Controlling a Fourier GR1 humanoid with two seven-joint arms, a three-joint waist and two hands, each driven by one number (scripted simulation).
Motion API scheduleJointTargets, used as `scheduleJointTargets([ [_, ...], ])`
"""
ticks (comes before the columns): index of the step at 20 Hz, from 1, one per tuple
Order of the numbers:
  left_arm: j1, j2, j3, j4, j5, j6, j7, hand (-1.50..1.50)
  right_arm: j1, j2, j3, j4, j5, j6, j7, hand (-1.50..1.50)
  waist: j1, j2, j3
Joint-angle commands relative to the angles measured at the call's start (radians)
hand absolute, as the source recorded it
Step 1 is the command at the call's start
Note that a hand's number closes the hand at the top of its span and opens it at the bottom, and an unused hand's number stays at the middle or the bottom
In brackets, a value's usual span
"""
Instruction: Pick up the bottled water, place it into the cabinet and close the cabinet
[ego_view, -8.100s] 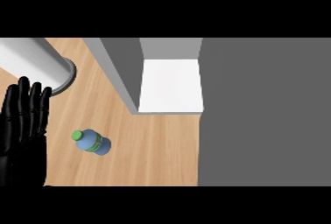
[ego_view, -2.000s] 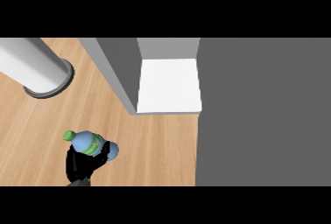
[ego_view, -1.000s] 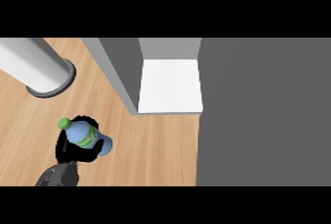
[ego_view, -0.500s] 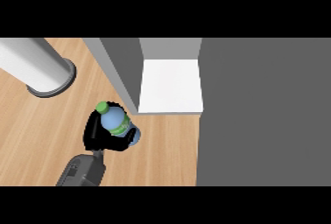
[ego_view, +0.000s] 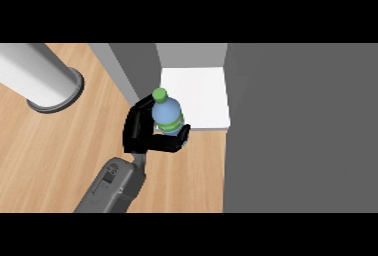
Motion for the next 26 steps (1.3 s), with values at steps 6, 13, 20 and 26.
scheduleJointTargets([
  [6,-0.191,-0.004,-0.062,0.193,-0.013,0.213,0.025,1.50,0.042,0.025,-0.010,-0.198,-0.097,-0.038,0.057,-1.50,-0.017,0.006,-0.001],
  [13,-0.313,-0.004,-0.069,0.347,0.028,0.246,0.052,1.50,-0.026,-0.024,-0.020,-0.154,-0.149,-0.094,0.118,-1.50,-0.006,0.007,-0.001],
  [20,-0.462,-0.004,-0.014,0.558,0.105,0.255,0.010,1.50,0.000,0.018,0.014,-0.156,-0.125,-0.052,0.094,-1.50,-0.028,0.010,-0.001],
  [26,-0.574,-0.004,-0.006,0.693,0.141,0.283,-0.078,1.50,-0.034,-0.024,0.001,-0.127,-0.154,-0.054,0.101,-1.50,-0.041,0.016,-0.001],
])
